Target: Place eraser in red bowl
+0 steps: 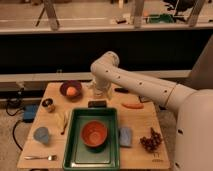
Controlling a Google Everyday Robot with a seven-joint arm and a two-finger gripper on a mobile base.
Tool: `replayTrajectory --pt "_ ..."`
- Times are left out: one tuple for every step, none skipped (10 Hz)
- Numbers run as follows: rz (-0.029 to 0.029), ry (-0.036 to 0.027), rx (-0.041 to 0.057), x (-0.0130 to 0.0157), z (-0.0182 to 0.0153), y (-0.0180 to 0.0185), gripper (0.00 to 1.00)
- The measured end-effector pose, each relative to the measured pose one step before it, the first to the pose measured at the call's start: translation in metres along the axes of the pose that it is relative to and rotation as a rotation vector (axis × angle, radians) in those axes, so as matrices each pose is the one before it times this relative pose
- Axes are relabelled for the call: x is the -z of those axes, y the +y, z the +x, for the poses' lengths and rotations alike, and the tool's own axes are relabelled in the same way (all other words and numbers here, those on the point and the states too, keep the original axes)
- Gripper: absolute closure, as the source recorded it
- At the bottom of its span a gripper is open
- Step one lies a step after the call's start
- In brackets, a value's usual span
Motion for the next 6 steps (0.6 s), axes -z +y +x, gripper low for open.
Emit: replayTrajectory --pt "0.00292 -0.00110 -0.00250 -0.00196 0.00217 0.00058 0.20" --pt "0.00319 0.00211 0.00036 -0.00218 0.00185 0.00014 0.20" --pt "0.00139 0.00230 -0.00146 -0.00258 0.00181 0.00073 0.20" --pt "-0.00109 0.00234 -0.00175 -0.00296 0.00174 0.00115 0.20" --pt "-0.00260 -0.00069 -0.00340 -0.00450 0.00130 0.00159 0.20" --pt "-0.00029 -0.00151 -0.00518 -0.00508 0.00155 0.00198 0.20"
